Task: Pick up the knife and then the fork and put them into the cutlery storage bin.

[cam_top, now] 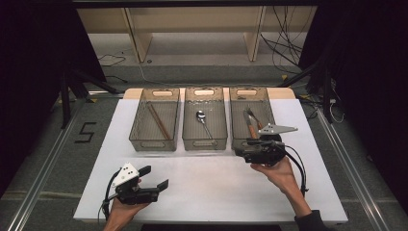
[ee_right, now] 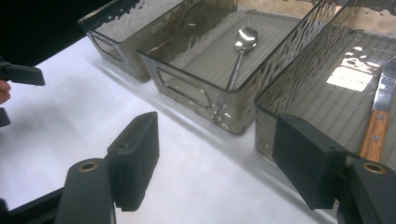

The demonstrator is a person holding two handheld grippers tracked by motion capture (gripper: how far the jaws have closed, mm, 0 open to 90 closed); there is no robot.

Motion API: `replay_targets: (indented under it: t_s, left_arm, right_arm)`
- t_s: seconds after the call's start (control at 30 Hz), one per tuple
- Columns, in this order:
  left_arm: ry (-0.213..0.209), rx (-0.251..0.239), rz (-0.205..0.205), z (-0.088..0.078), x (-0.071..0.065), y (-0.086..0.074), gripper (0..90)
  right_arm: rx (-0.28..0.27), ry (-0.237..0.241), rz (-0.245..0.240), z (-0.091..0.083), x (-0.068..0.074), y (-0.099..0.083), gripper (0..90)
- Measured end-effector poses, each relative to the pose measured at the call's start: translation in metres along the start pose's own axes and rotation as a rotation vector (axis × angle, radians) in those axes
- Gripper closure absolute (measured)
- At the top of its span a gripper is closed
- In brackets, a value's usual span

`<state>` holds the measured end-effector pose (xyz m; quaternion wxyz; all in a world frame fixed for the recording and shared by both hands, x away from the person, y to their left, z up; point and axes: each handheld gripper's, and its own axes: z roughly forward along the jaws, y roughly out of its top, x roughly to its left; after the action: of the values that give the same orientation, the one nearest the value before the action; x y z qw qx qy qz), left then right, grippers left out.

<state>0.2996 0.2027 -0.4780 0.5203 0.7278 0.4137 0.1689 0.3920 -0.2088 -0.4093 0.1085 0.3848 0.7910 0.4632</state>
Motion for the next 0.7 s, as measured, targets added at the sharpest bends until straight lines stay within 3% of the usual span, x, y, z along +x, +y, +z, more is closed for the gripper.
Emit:
replay_targets:
  t_s: [0.7]
  left_arm:
    - [0.002, 0.003, -0.003, 0.001, 0.002, 0.001, 11.8]
  right_arm:
    - [-0.064, 0.038, 0.013, -0.013, 0.017, -0.048, 26.9]
